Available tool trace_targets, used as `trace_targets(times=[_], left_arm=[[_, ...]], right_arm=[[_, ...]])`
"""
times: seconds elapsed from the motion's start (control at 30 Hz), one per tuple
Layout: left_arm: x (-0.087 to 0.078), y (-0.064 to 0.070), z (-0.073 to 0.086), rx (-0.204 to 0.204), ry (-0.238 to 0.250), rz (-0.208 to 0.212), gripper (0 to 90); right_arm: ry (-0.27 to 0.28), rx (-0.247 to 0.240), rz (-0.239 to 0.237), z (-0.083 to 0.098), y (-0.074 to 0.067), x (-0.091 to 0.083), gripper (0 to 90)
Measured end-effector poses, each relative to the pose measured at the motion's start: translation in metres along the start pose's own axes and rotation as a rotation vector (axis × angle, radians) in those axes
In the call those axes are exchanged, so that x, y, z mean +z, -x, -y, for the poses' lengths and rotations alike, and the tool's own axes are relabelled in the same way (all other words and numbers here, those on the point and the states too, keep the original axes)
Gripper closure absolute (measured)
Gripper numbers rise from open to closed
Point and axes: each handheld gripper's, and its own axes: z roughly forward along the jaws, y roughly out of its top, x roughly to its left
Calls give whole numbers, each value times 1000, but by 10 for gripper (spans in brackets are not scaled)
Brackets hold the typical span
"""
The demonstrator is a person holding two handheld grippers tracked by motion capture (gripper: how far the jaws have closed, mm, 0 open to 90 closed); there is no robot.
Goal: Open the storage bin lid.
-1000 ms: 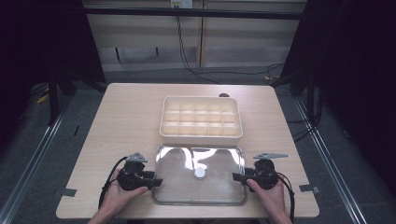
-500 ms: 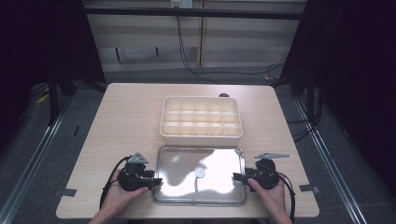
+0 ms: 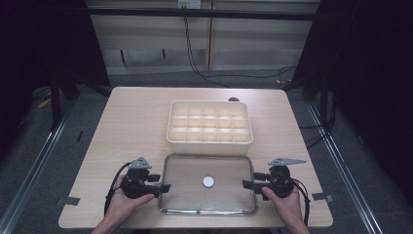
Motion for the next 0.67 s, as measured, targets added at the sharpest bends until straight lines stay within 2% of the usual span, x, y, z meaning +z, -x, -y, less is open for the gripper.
trace_targets(times=[0.1,0.17,0.27,0.33,0.43,0.47,0.67], left_arm=[[-4,1,-8,26,22,-5,345],[-8,2,-13,27,40,-5,334],[-14,-1,-19,39,54,-18,329],[-17,-4,-21,39,75,-44,329],[-23,-12,-20,27,107,-68,330],[-25,-15,-17,23,133,-76,332],[-41,-30,0,10,171,-145,360]], right_arm=[[10,-20,9,-5,-6,-5,304],[26,-32,5,-9,-9,-9,302],[49,-39,8,-15,-12,-16,303],[63,-53,28,-19,-12,-21,303],[103,-67,57,-21,-6,-30,304],[123,-63,67,-20,-1,-33,304],[213,-16,105,-16,18,-49,299]])
